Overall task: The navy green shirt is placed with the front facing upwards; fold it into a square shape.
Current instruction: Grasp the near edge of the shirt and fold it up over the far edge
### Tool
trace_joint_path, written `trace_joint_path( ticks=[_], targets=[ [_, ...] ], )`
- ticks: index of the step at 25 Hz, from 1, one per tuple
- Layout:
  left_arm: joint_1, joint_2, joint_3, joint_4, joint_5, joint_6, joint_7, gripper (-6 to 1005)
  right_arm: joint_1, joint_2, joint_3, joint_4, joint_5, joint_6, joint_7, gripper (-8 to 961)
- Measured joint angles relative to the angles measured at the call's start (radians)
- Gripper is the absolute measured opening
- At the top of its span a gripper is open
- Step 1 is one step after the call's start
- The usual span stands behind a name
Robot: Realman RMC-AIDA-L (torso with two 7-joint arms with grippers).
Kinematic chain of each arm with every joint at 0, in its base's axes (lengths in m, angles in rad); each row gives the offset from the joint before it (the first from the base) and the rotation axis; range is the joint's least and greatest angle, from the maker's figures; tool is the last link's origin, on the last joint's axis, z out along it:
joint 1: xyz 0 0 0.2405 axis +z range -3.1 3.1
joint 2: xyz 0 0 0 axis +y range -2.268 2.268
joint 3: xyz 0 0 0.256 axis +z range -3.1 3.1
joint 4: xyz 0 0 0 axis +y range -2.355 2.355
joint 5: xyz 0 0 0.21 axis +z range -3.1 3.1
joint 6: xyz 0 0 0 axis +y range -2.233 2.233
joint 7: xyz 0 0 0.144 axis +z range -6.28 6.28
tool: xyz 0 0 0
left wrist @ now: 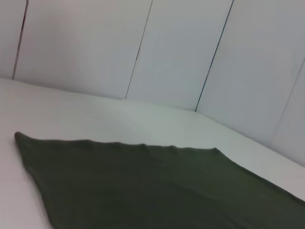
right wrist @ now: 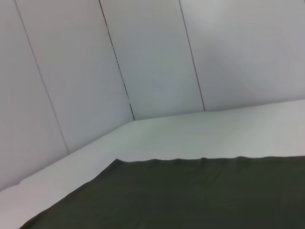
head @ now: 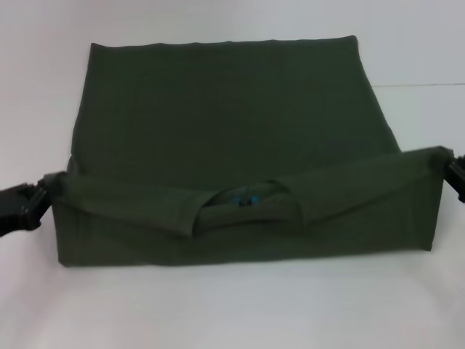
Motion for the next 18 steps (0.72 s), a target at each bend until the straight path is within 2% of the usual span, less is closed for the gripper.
trace_joint_path(
  ticks=[5,11,18],
  targets=[
    [-0.036,-0.001,-0.001,0.0,-0.021,-0.052,-0.003,63,0.034,0.0,-0.007,0.0,0.034,0.05,0.026,49],
    [-0.043,-0.003,0.008,-0.001,-0.099,-0.055,0.011,63,0.054,-0.003,-0.01,0.002,0.069,0.081,0.03,49],
    [-0.071,-0.01,0.013,-0.002,-0.128,-0.093,0.015,64,0.092,-0.01,-0.016,0.002,0.086,0.145,0.05,49]
  ],
)
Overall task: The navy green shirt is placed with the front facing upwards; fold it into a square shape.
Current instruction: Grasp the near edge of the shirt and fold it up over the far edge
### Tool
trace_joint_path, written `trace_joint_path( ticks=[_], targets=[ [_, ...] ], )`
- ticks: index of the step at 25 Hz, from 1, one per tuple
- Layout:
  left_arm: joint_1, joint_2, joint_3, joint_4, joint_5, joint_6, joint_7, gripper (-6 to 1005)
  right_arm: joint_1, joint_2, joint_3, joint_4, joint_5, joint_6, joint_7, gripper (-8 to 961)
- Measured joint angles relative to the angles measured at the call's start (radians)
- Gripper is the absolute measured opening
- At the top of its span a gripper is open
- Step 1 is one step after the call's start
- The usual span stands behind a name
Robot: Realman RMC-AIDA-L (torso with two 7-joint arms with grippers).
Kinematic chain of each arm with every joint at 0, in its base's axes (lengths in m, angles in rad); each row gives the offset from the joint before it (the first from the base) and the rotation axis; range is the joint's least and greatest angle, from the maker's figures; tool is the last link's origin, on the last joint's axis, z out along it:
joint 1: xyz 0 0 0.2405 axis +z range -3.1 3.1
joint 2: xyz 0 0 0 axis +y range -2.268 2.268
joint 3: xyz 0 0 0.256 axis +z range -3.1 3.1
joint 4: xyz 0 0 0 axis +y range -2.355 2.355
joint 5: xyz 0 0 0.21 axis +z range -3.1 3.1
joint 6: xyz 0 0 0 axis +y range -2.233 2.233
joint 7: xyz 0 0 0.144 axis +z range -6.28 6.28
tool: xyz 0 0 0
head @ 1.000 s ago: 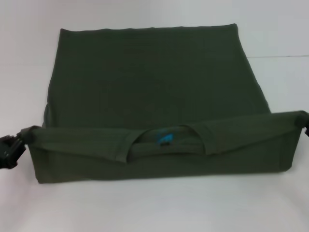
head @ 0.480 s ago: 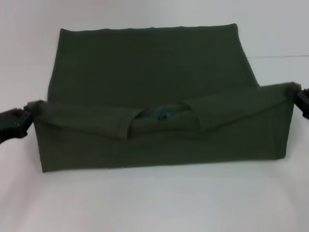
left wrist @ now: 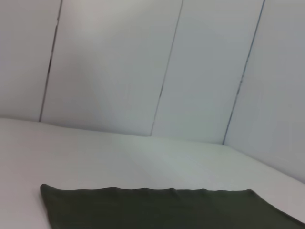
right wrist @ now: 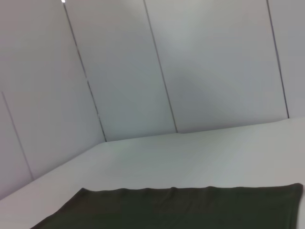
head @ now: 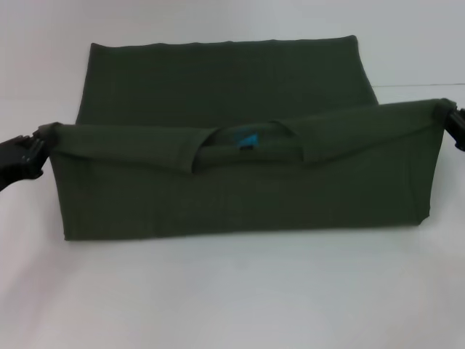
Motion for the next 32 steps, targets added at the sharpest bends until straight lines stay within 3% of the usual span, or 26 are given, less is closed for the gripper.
trace_joint_path(
  ticks=[6,13,32],
  targets=[
    [-0.059,-0.006,0.002,-0.048,-0.002,-0.151,0.005,64,0.039,0.007,-0.019,0.0,0.0,0.091,0.024,50],
    [-0.137,-0.029,0.005,-0.062,-0.022,-0.281,0.043,64,0.091,0.012,-0.036,0.034,0.002,0.215,0.02,50],
    [-0.258,-0.035,0.009,-0.12,-0.096,-0.501,0.13,64,0.189,0.02,-0.045,0.051,0.005,0.46,0.0,50]
  ],
)
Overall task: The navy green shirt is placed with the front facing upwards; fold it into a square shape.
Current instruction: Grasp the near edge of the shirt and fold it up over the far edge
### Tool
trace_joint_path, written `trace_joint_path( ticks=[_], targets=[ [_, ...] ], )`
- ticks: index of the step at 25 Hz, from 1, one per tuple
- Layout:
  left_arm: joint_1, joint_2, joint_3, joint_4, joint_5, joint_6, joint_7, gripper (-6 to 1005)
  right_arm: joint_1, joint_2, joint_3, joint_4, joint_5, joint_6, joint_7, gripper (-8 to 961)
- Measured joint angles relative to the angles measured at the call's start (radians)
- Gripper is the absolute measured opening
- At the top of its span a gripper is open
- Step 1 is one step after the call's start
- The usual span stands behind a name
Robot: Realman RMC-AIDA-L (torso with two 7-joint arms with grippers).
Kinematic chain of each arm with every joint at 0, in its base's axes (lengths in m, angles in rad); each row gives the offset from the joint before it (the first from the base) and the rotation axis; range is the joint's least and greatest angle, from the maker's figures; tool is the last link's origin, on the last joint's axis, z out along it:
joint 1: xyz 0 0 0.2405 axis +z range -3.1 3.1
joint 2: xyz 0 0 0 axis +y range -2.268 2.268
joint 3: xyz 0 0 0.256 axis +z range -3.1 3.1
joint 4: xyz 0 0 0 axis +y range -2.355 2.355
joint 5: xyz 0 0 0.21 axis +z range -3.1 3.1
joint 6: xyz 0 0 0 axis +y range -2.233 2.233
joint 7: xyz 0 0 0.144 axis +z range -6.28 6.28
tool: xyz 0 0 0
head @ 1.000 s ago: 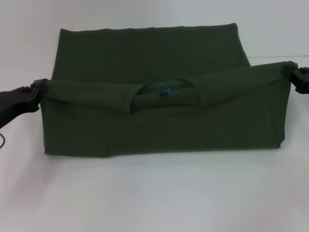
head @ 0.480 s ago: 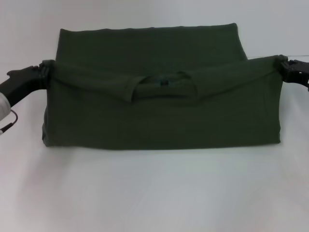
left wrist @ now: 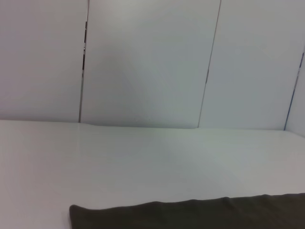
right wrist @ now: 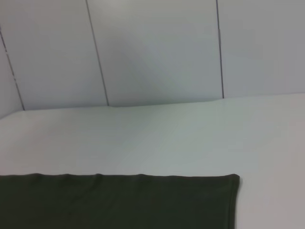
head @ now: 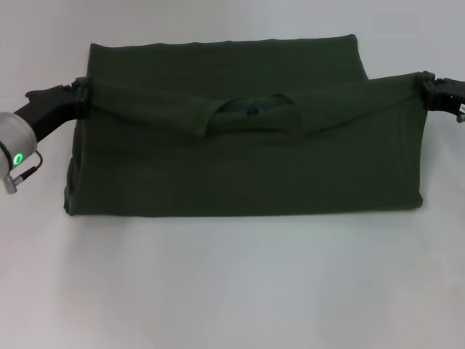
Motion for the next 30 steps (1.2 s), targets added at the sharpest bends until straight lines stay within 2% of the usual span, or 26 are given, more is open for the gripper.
trace_joint_path(
  ticks=[5,18,30],
  targets=[
    [-0.028,-0.005,0.0,-0.014,-0.023,-0.06,0.036,64,0.022,-0.008,-0.007,0.042,0.001,0.052,-0.032,49],
    [-0.042,-0.023,-0.001,-0.036,-0.099,-0.132,0.117,86,0.068,-0.005,-0.017,0.081,0.008,0.152,-0.071,49],
    [-0.046,-0.047,-0.003,-0.045,-0.215,-0.175,0.197,131,0.09,0.022,-0.029,0.101,0.009,0.249,-0.068,50]
  ],
)
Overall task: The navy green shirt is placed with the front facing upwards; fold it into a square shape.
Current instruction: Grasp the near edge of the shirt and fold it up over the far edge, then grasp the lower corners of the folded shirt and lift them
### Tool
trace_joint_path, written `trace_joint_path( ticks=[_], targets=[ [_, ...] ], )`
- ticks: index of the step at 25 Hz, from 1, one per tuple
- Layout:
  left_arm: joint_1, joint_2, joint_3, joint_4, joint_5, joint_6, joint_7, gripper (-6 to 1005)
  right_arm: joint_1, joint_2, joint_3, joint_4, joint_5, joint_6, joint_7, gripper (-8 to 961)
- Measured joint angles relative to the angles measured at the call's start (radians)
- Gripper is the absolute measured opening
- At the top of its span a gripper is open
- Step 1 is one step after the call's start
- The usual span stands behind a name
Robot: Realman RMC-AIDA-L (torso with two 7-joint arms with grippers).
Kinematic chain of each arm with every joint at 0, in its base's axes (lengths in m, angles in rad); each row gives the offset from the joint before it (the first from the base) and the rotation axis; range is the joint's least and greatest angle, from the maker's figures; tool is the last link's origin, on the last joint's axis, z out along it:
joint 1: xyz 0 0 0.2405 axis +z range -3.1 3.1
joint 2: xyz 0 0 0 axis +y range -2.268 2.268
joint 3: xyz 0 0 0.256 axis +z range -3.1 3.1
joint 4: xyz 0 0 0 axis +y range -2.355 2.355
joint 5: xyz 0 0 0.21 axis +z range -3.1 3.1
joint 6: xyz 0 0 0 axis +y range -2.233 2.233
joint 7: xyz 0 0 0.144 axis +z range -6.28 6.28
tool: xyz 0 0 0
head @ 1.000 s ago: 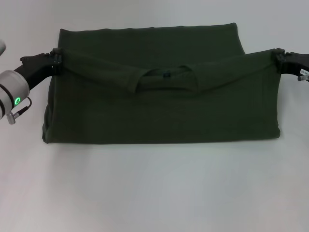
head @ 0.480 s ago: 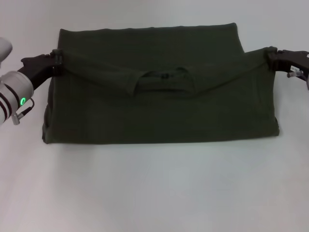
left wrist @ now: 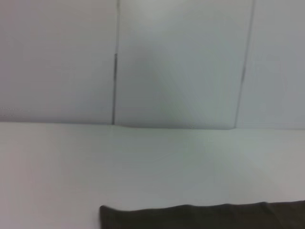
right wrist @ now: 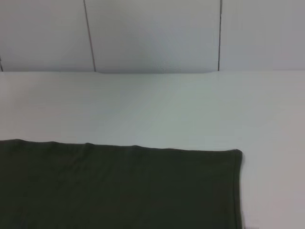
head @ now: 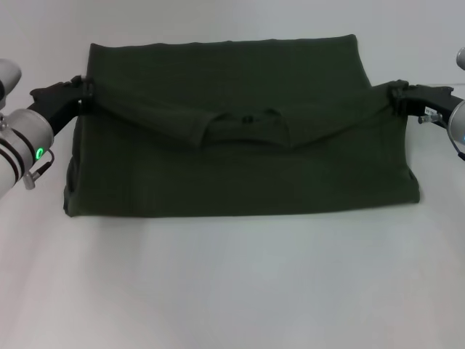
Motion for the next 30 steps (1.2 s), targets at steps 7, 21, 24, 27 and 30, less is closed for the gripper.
trace_joint_path(
  ticks=[7,21,24,27,30],
  targets=[
    [0.002,-0.011,-0.002,0.006,-0.038,-0.013,-0.002,349,-0.001,0.007,-0.005,0.0,0.04,0.036,0.001,246],
    [0.037,0.003,0.108,0.029,-0.086,-0.01,-0.214,720,-0.037,0.002,-0.092,-0.043,0.046,-0.075,0.14,623],
    [0.092,0.009,0.328,0.098,-0.083,-0.001,-0.45,794,-0.081,0.007,-0.136,-0.13,0.05,-0.185,0.25,712],
    [0.165,0.009,0.535,0.206,-0.08,0.034,-0.641,823,-0.128,0.01,-0.158,-0.215,0.051,-0.297,0.328,846],
    [0.247,0.009,0.65,0.315,-0.068,0.154,-0.777,841,-0.168,0.011,-0.166,-0.268,0.051,-0.378,0.373,913]
  ],
)
